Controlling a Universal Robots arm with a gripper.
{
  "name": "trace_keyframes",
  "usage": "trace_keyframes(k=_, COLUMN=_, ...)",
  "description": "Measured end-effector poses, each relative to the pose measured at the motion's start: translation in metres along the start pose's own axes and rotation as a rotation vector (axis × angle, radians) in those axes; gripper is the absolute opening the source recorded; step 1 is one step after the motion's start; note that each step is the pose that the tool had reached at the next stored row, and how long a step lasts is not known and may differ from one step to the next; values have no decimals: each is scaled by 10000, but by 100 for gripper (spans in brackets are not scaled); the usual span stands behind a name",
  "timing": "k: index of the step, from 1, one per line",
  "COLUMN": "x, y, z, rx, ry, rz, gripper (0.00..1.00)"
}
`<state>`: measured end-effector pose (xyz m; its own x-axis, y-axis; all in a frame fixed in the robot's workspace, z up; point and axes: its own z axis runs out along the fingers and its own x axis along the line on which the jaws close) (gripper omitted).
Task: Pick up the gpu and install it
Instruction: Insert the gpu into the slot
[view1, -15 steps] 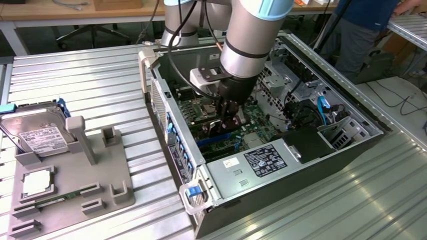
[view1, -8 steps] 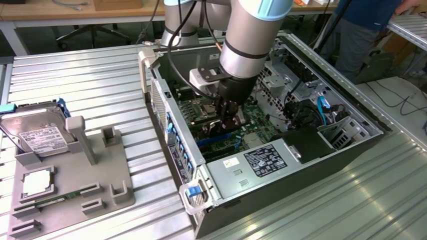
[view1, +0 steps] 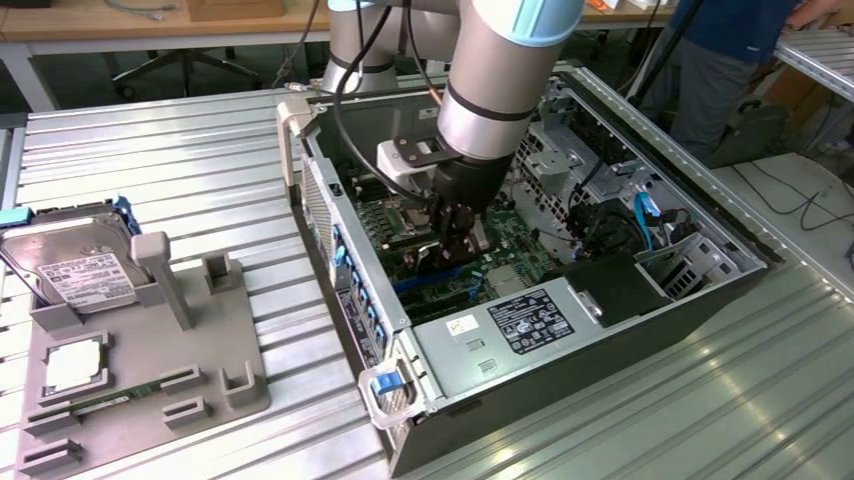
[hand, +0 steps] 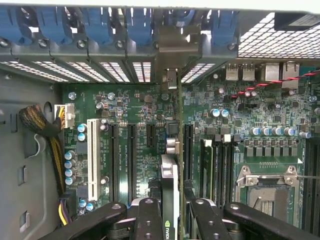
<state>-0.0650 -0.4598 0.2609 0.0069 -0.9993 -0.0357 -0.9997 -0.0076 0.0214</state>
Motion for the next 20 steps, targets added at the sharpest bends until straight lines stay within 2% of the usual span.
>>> trace_keyframes(k=20, x=2, y=2, z=43, rx=-1, ry=3, rz=1, gripper=27)
